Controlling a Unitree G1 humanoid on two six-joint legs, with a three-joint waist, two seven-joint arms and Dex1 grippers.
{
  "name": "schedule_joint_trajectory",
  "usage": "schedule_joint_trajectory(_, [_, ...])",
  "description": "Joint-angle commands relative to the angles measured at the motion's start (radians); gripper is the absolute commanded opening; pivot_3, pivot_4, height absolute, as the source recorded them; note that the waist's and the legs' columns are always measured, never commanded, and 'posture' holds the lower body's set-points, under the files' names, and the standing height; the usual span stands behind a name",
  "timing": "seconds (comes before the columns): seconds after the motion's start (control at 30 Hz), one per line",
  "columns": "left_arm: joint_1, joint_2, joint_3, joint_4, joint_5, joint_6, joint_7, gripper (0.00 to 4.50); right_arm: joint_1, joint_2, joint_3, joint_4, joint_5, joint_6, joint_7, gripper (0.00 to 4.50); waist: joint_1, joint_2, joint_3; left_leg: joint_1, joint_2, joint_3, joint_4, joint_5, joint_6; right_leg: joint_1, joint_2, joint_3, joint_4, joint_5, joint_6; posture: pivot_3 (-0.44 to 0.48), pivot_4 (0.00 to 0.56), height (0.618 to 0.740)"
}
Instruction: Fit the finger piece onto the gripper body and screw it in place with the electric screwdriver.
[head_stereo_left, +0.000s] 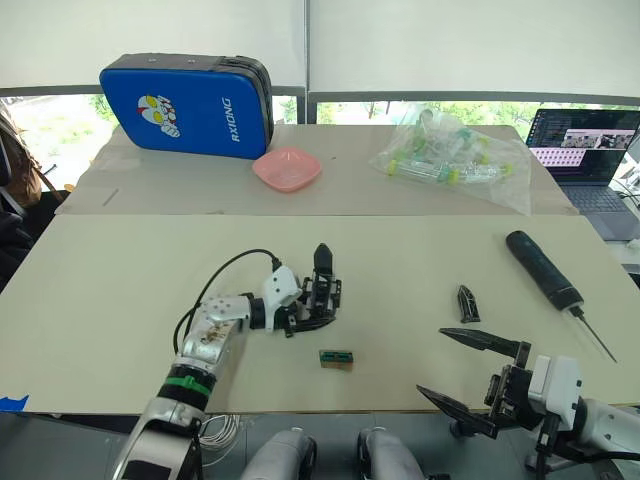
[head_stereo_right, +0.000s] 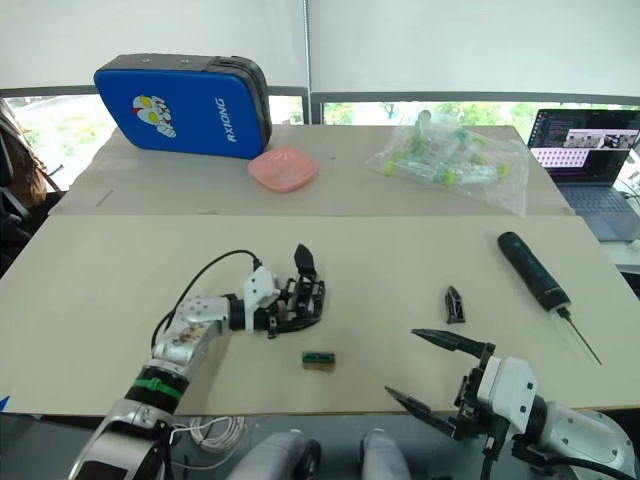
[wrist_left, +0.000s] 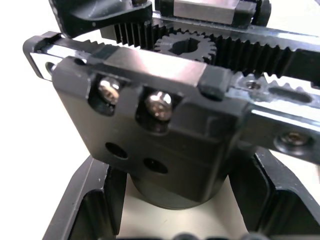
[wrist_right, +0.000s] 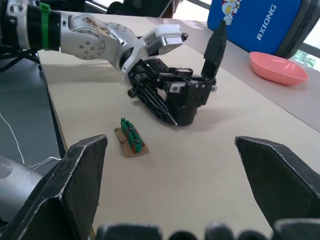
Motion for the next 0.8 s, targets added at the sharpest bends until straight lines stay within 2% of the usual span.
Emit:
schedule_joint_trajectory(0.03, [-0.009,0.007,-0.016,-0.07,0.017,-0.02,0.039,2.35,-0.005,0.004,-0.007,-0.03,0.003,-0.008,-0.009,4.5,-0.001,0.0,0.0,0.0,0.0,0.0,0.0,0.0,0.0,0.0,0.0,0.0,0.0,0.0,0.0,0.0,0.15,0.74])
schedule_joint_trajectory(0.33, [-0.049,0.023,-0.04,0.028,0.048,-0.082,0.058,2.35,-0.002,0.003,-0.007,-0.034,0.001,-0.009,-0.008,4.5,-0.006,0.0,0.0,0.001,0.0,0.0,0.0,0.001,-0.001,0.0,0.0,0.0,0.0,0.0,0.001,0.0,0.15,0.74])
schedule_joint_trajectory(0.53, [-0.042,0.048,-0.062,0.031,0.038,-0.016,0.026,2.35,0.022,0.002,-0.019,-0.043,0.015,-0.002,-0.006,4.5,-0.008,0.0,0.0,0.001,0.0,0.0,0.0,0.001,-0.001,0.001,0.0,0.0,0.0,0.0,0.0,0.0,0.15,0.74])
schedule_joint_trajectory(0.6, [-0.038,0.054,-0.06,0.021,0.031,0.004,0.028,3.39,0.031,0.002,-0.022,-0.048,0.02,-0.002,-0.006,4.5,-0.009,0.0,0.0,0.002,0.0,0.0,0.0,0.001,-0.001,0.001,0.001,0.0,0.0,0.0,0.001,0.0,0.15,0.74])
schedule_joint_trajectory(0.63, [-0.035,0.06,-0.059,0.016,0.031,0.007,0.026,3.69,0.037,0.005,-0.033,-0.056,0.036,0.0,-0.008,4.5,-0.009,0.0,0.0,0.002,0.0,0.0,0.0,0.001,-0.001,0.001,0.001,0.0,0.0,-0.001,0.001,0.0,0.15,0.74])
schedule_joint_trajectory(0.67, [-0.034,0.065,-0.059,0.012,0.032,0.009,0.025,4.19,0.042,0.007,-0.04,-0.061,0.047,0.002,-0.01,4.5,-0.009,0.0,0.0,0.002,0.0,0.0,0.0,0.001,-0.001,0.001,0.001,0.0,0.0,-0.001,0.001,0.0,0.15,0.74])
schedule_joint_trajectory(0.7, [-0.03,0.073,-0.054,0.009,0.031,0.005,0.025,4.44,0.052,0.005,-0.059,-0.07,0.065,0.013,-0.018,4.5,-0.008,0.0,0.0,0.002,0.0,0.0,0.0,0.001,-0.001,0.001,0.001,0.0,0.0,-0.001,0.001,0.0,0.15,0.74])
schedule_joint_trajectory(0.8, [0.003,0.13,0.0,-0.017,-0.018,-0.015,-0.013,4.44,0.116,-0.004,-0.163,-0.087,0.107,0.032,-0.017,4.5,-0.008,0.001,0.0,0.002,0.001,0.0,0.0,0.001,-0.001,0.001,0.0,0.0,0.0,-0.001,0.001,0.0,0.15,0.74])
